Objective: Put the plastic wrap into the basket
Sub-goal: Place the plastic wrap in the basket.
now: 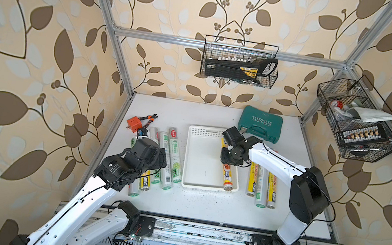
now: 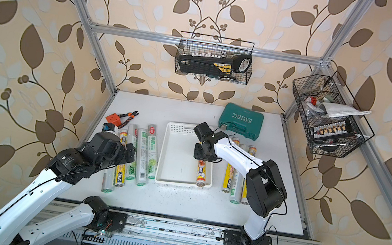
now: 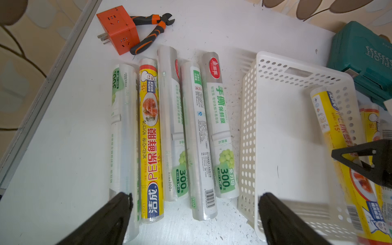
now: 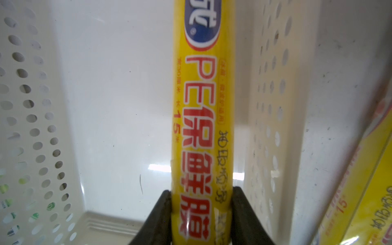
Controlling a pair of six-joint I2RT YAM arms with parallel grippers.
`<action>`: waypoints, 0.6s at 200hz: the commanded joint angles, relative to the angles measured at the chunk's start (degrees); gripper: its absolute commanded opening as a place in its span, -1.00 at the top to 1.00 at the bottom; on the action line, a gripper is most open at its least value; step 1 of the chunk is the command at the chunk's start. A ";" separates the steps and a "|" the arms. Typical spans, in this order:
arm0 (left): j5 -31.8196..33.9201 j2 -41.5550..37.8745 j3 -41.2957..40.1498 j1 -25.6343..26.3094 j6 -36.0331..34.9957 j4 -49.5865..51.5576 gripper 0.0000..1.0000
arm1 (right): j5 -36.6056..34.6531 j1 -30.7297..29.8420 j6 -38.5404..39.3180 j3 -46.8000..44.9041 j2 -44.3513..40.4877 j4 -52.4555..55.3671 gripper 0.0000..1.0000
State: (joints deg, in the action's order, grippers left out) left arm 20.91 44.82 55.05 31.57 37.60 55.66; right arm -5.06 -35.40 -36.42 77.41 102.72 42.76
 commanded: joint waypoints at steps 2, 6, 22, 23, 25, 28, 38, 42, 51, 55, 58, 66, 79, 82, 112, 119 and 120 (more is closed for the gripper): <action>0.00 -0.53 -0.49 0.01 0.19 -0.42 -0.97 | -4.91 -0.29 -0.43 2.83 1.98 0.21 0.40; 0.12 -0.52 -0.52 0.03 0.18 -0.46 -0.97 | -5.69 -0.39 -0.58 3.00 2.09 0.22 0.40; 0.39 -0.61 -0.70 0.05 0.10 -0.77 -0.97 | -7.84 -0.66 -1.18 3.90 2.98 0.41 0.37; 0.42 -0.61 -0.72 0.02 0.10 -0.79 -0.97 | -7.85 -0.69 -1.19 3.89 3.04 0.44 0.37; 0.40 -0.61 -0.75 -0.01 0.10 -0.81 -0.97 | -7.90 -0.65 -1.19 4.11 3.15 0.36 0.36; 0.43 -0.61 -0.78 -0.01 0.10 -0.89 -0.97 | -7.93 -0.67 -1.19 4.34 3.40 0.31 0.36; 0.21 -0.57 -0.90 0.05 0.09 -1.15 -0.97 | -8.16 -0.66 -1.12 5.12 4.25 0.37 0.35; 0.16 -0.57 -0.91 0.05 0.09 -1.24 -0.97 | -8.21 -0.68 -1.13 5.45 4.71 0.51 0.34; 0.07 -0.46 -0.91 0.01 0.10 -1.34 -0.97 | -8.13 -0.71 -0.89 6.33 5.65 0.81 0.33; 0.04 -0.40 -0.86 0.02 0.10 -1.34 -0.97 | -8.07 -0.66 -0.77 6.73 6.10 1.03 0.33; 0.05 -0.27 -0.89 0.05 0.10 -1.34 -0.97 | -8.07 -0.69 -0.69 6.93 6.41 1.13 0.32; 0.08 -0.17 -0.90 -0.01 0.09 -1.34 -0.97 | -7.83 -0.65 -0.58 7.38 7.07 1.10 0.32; 0.04 0.06 -0.84 0.00 0.01 -1.34 -0.98 | -7.42 -0.72 -0.25 7.61 7.74 1.18 0.29; 0.08 0.07 -0.89 0.03 0.01 -1.34 -0.97 | -7.35 -0.66 -0.23 7.60 7.88 1.18 0.30; -0.24 0.35 -1.15 0.00 0.10 -2.00 -0.97 | -6.66 -0.61 0.23 8.14 8.90 1.09 0.26; -0.27 0.42 -1.14 0.07 0.10 -2.13 -0.97 | -6.31 -0.61 0.46 8.19 9.12 1.12 0.25; -0.30 0.43 -1.15 0.02 0.06 -2.13 -0.97 | -6.30 -0.58 0.47 8.24 9.19 1.15 0.25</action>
State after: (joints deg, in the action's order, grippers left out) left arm 20.88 45.01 54.19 31.57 37.60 55.09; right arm -11.07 -35.68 -36.60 83.53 110.54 43.46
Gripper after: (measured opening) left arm 0.987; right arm 0.376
